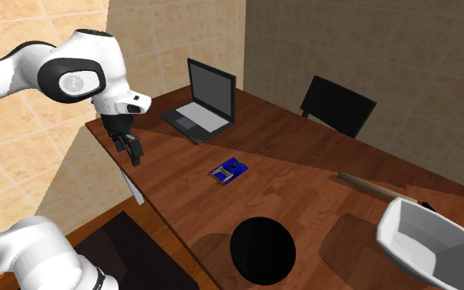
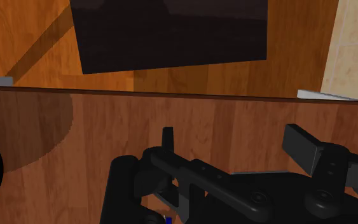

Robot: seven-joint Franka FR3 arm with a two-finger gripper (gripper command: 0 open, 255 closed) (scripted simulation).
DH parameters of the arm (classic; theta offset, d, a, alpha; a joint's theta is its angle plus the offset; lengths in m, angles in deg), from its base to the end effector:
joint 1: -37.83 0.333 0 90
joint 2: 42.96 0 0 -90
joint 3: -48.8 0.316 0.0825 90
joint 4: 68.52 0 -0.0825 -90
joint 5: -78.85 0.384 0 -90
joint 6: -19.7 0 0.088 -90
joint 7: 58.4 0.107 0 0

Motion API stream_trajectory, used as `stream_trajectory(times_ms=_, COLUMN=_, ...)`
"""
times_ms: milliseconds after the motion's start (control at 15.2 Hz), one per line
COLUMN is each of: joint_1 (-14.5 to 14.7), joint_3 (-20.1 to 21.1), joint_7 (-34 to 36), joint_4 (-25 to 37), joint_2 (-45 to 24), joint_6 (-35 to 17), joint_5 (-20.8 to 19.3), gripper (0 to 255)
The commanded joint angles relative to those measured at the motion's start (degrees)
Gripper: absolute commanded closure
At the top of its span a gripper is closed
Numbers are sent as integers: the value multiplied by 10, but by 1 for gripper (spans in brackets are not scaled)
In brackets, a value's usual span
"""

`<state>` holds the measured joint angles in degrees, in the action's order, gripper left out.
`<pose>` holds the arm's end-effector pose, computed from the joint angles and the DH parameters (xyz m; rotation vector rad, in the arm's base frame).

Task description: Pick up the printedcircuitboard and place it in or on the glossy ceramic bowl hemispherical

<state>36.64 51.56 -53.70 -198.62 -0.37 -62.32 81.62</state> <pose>0.3042 0.0191 0.6053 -3.1254 0.1008 0.1519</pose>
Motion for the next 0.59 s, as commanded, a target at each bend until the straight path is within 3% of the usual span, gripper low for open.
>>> stream_trajectory(times_ms=0, joint_1=0, joint_3=0, joint_7=0, joint_4=0, joint_2=0, joint_6=0, joint_5=0, gripper=0)
stream_trajectory(times_ms=528, joint_1=-16, joint_3=6, joint_7=9, joint_4=-71, joint_2=-70, joint_6=-197, joint_5=-21, gripper=0)
